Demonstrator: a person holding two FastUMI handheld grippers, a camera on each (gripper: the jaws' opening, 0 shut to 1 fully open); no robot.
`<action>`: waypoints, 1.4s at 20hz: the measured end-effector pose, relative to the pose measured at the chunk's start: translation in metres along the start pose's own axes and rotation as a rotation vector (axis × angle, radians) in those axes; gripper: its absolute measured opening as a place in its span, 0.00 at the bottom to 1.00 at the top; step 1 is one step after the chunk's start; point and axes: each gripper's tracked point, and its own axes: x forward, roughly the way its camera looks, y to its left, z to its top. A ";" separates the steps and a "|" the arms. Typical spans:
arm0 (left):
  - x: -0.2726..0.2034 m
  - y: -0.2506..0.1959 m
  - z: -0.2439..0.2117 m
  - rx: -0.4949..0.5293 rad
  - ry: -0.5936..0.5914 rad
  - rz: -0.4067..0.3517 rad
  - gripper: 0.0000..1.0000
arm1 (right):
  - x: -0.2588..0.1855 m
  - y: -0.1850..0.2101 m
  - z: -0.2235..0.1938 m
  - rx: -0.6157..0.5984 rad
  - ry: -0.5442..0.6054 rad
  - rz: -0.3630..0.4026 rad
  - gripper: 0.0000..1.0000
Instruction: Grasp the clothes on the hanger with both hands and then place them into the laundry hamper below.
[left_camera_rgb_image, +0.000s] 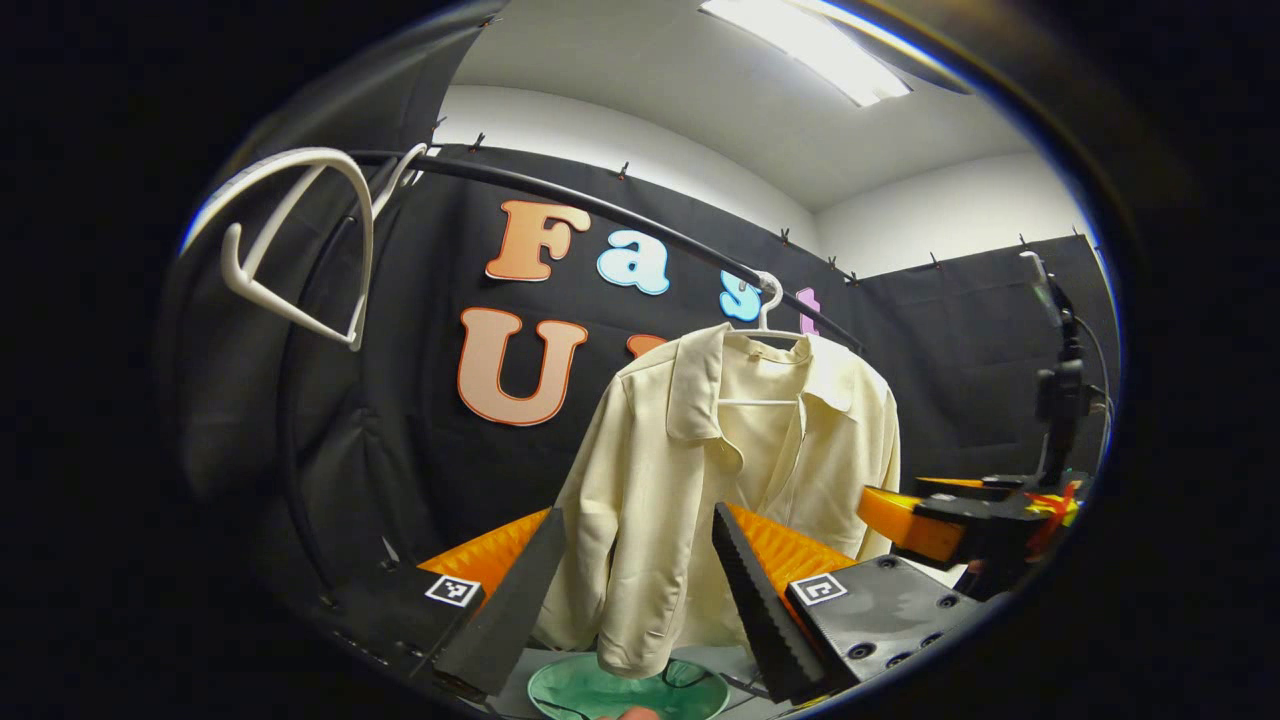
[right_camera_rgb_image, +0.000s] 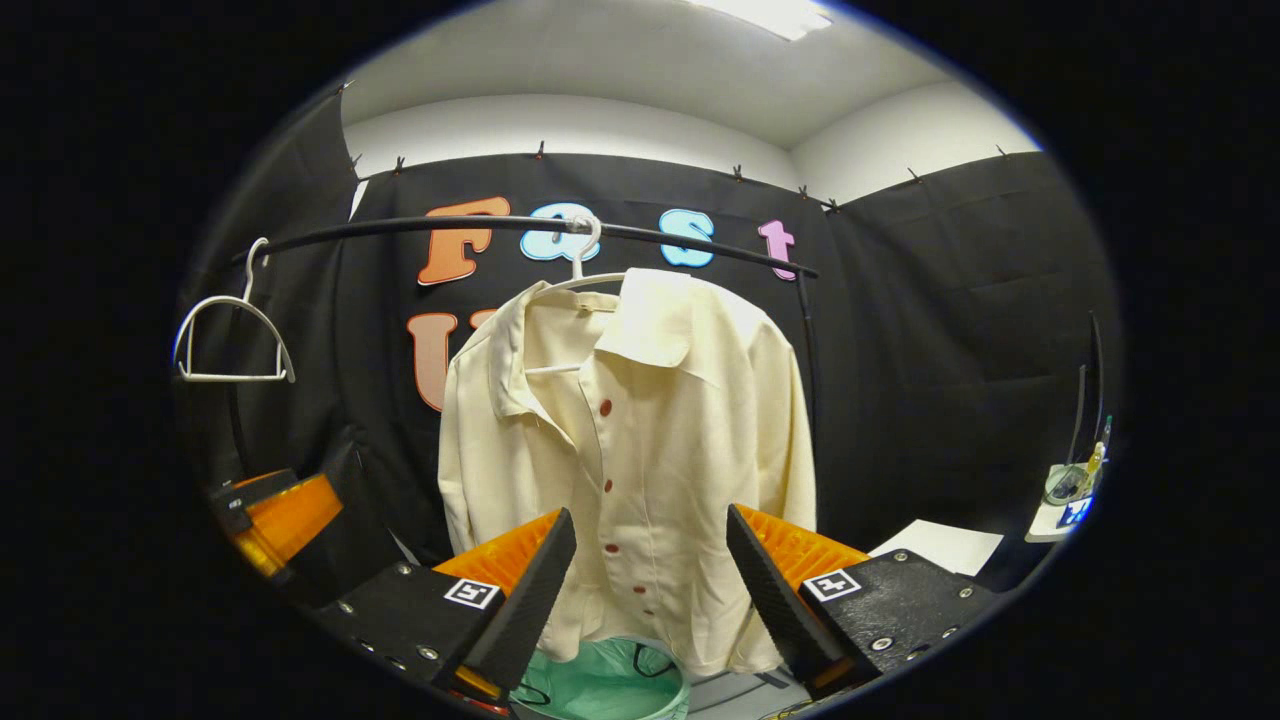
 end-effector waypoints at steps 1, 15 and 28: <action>-0.002 0.001 0.000 0.001 -0.001 0.001 0.96 | 0.015 0.004 0.004 -0.007 -0.001 0.003 0.95; -0.018 0.041 -0.012 -0.009 0.017 0.096 0.96 | 0.156 -0.040 0.000 -0.014 0.001 -0.317 0.94; 0.044 -0.018 -0.004 -0.011 -0.028 -0.128 0.96 | 0.118 -0.089 0.014 -0.060 -0.015 -0.175 0.13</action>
